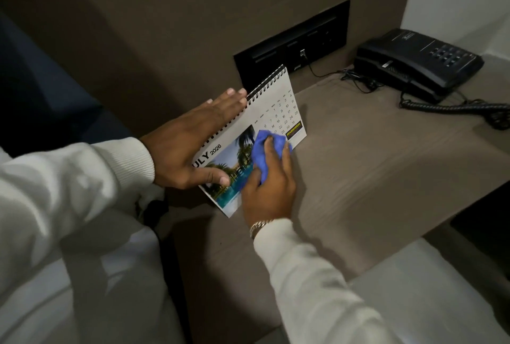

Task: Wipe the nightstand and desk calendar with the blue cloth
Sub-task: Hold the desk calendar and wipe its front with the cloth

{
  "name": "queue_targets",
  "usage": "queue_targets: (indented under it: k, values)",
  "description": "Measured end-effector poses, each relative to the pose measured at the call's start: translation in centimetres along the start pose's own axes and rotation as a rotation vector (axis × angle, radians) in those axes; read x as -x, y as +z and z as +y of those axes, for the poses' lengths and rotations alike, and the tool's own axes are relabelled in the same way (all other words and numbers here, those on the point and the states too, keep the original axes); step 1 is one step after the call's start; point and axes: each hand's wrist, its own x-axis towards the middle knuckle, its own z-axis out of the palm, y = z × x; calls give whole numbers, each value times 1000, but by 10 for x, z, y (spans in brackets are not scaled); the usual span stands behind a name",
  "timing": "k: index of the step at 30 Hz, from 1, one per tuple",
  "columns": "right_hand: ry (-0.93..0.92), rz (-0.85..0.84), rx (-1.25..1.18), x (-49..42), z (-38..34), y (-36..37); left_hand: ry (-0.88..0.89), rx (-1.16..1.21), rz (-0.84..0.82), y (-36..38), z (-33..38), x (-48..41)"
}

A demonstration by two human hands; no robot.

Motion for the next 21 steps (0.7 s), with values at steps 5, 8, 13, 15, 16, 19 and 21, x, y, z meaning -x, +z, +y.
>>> queue_targets:
  k: [5,8,13,15,16,19,21]
  values:
    - [-43,-67,134,55,-7,2,-18,55,0,2,-2,-2]
    - [-19,-306,94,72,-17,-12,-5,63,-22,-1,1,-3]
    - [-119,-1207,173,54,-42,-57,-77,-65,-163,-14,5,-4]
    - [-137,-1320,271,37,-51,-78,-115,-107,-194,-19,11,-3]
    - [-137,-1282,335,29,-52,-88,-137,-128,-187,-19,13,-3]
    - [-189,-1167,539,6,-48,-108,-263,-49,-83,-21,27,-1]
    - [-228,-1166,685,-10,-41,-114,-441,134,101,-15,41,1]
